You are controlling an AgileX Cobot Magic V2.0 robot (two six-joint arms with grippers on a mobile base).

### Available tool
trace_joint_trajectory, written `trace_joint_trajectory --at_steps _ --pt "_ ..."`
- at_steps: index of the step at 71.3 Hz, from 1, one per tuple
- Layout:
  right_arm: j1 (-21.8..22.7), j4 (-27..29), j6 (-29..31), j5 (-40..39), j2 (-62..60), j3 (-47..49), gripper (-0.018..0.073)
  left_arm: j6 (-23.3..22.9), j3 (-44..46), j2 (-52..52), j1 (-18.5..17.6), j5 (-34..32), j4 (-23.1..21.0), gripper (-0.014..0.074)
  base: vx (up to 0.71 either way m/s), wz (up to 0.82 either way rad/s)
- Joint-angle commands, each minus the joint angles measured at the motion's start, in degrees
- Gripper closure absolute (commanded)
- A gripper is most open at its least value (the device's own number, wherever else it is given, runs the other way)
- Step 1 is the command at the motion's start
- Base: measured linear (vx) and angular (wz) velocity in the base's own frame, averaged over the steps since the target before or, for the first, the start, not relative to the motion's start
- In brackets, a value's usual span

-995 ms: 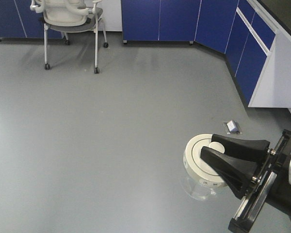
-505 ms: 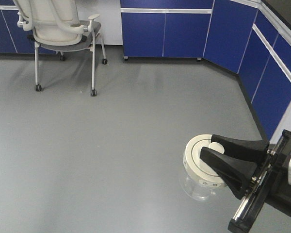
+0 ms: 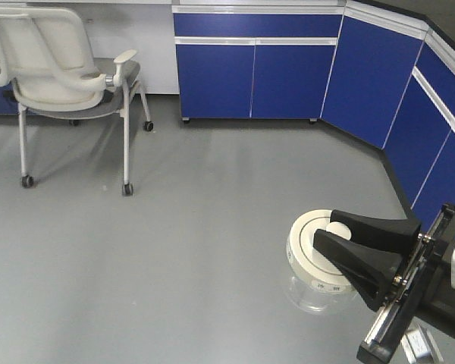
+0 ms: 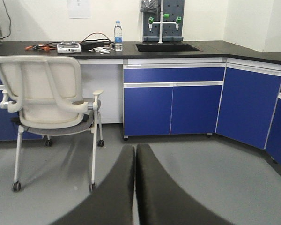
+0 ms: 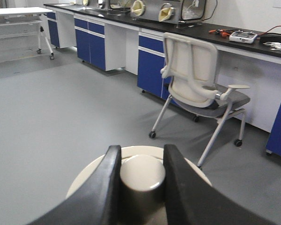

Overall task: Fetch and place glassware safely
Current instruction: 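Drive and turn the base toward the counter with the socket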

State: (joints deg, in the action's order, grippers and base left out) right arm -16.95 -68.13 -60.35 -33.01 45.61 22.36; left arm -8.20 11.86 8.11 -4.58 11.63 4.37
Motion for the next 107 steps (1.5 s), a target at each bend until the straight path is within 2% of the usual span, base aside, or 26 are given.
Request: trace_joint_trajectory --at_steps 1,48,107 --pt "0.1 2.8 0.1 -2.4 -0.7 1.7 0.0560 -0.5 1.7 0.6 -0.3 -3.9 -0.5 0.0603 0.56 -0.10" --pt "0.1 2.8 0.1 -2.4 -0.5 1.7 0.0560 -0.5 1.7 0.6 -0.3 -3.9 -0.5 0.0603 0.49 -0.11" --pt "0.1 2.8 0.1 -2.2 -0.5 1.7 0.0560 -0.5 1.7 0.6 -0.3 -3.9 -0.5 0.0603 0.29 -0.90"
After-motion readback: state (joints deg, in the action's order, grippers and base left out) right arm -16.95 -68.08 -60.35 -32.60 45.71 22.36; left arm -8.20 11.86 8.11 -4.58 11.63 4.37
